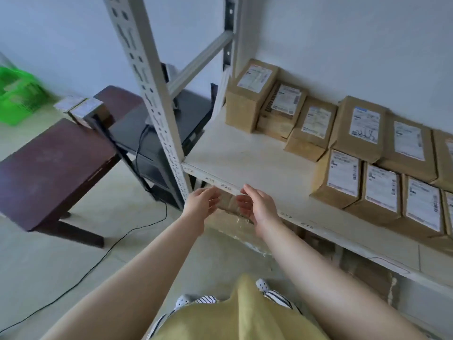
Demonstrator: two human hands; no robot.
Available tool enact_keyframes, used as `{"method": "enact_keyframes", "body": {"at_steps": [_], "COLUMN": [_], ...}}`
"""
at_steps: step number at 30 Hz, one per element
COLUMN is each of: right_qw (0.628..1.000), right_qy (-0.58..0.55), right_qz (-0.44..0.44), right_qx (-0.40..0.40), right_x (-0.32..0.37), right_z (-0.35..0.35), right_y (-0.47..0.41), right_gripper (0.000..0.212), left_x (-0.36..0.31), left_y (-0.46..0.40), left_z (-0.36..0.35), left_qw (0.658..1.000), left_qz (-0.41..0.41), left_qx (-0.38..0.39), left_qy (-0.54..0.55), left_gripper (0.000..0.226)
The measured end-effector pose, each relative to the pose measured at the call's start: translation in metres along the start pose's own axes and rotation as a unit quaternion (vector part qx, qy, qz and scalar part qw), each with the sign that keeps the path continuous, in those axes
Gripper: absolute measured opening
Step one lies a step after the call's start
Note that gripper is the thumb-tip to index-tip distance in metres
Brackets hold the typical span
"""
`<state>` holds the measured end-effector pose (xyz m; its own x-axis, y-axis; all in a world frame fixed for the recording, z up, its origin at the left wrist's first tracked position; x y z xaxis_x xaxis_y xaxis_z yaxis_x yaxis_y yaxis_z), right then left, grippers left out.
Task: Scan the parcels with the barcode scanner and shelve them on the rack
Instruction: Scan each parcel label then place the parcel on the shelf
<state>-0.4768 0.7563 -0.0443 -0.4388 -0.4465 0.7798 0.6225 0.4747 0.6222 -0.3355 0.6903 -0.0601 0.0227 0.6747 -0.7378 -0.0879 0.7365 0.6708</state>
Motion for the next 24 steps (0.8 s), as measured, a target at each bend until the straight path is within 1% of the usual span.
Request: {"method": "enact_keyframes", "body": {"at_steps": [3, 5, 6, 8, 11, 15, 18, 24], "right_qw": [0.998, 0.996, 0.993, 0.991, 0.983, 0.974, 0.972, 0.965], "right_qy": [0.021, 0.055, 0.078, 0.09, 0.123, 0.154, 0.158, 0.151], "right_qz": [-0.001, 0.005, 0.007, 0.011, 0.0, -0.003, -0.012, -0.019], "right_qx": [0.053, 0.077, 0.092, 0.099, 0.134, 0.167, 0.175, 0.214], "right_x": [-0.019, -0.03, -0.039, -0.043, -0.051, -0.052, -0.047, -0.029], "right_z": [-0.071, -0.116, -0.149, -0.171, -0.217, -0.269, -0.307, -0.407], "right_y": [0.025, 0.044, 0.059, 0.068, 0.086, 0.089, 0.081, 0.052], "right_gripper": [0.019, 0.019, 0.019, 0.018, 0.017, 0.02, 0.017, 0.018], "left_x": [-0.014, -0.019, -0.022, -0.024, -0.024, -0.025, -0.032, -0.081], "left_y": [-0.018, -0.03, -0.037, -0.042, -0.054, -0.078, -0.103, -0.17], "left_z": [0.08, 0.132, 0.169, 0.196, 0.245, 0.285, 0.301, 0.322], "left_qw": [0.998, 0.995, 0.991, 0.988, 0.977, 0.964, 0.959, 0.952], "left_qz": [-0.011, -0.008, -0.006, -0.006, 0.001, 0.01, 0.015, 0.012], "left_qx": [-0.048, -0.088, -0.113, -0.132, -0.174, -0.213, -0.225, -0.245], "left_qy": [0.029, 0.052, 0.07, 0.082, 0.122, 0.157, 0.17, 0.183], "left_gripper": [0.014, 0.011, 0.011, 0.011, 0.011, 0.007, 0.009, 0.007]}}
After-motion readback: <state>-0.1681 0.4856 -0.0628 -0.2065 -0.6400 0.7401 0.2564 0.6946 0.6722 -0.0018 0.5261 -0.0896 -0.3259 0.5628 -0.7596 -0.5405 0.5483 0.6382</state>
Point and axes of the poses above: each hand's wrist, its own y-axis away from the middle knuckle, its own z-axis out of the back of the hand, x = y × z, the point moved 2 cm from there along -y, towards the middle knuckle, and after that the axes turned 14 degrees about -x, right-handed, at the moved point
